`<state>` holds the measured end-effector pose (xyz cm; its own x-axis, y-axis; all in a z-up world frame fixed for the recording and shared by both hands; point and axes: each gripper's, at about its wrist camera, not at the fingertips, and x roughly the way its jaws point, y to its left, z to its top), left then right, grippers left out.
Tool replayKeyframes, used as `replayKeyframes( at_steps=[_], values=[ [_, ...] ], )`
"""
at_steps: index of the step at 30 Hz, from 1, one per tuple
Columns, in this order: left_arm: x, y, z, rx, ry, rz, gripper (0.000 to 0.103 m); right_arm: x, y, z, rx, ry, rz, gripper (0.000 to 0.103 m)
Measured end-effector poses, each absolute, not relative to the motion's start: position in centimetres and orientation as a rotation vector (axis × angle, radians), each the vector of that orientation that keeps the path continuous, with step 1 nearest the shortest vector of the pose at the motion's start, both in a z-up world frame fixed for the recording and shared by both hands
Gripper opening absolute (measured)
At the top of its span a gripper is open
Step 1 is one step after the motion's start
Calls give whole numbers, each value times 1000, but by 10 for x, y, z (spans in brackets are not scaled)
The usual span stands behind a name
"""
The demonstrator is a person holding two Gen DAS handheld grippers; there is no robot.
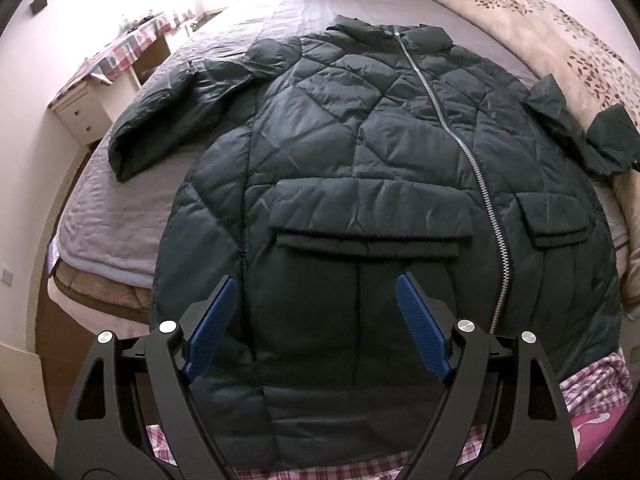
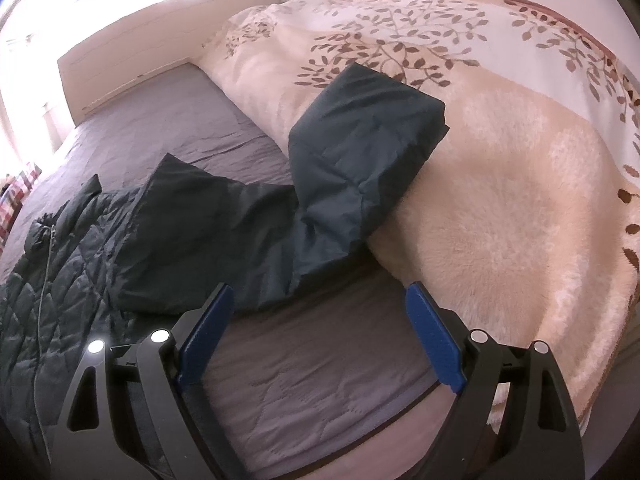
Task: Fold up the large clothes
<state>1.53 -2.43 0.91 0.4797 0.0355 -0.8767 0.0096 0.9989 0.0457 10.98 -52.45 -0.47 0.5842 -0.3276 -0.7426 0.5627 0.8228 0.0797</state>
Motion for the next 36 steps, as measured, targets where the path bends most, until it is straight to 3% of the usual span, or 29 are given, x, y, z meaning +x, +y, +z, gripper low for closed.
replayKeyframes(
  at_steps=[11,19,25,27,28,30,36],
  values=[
    [16,-25,6,46,1080,20,81,120,-540,-11,373,794,-528,85],
    [16,-23,5,46,1086,29,81,127,-585,-13,613,730,-515,83],
    [17,-22,2,43,1094,31,81,134,-622,-21,791,672,-540,62],
    [16,-20,2,38,1095,31,81,135,-628,-23,838,656,-524,33],
    [16,-20,2,34,1095,31,81,135,-630,-24,847,658,-527,29],
    [16,-17,2,21,1092,30,81,131,-631,-21,880,626,-502,10],
    [16,-11,-2,-19,1084,13,81,142,-586,34,722,554,-358,9]
  ],
)
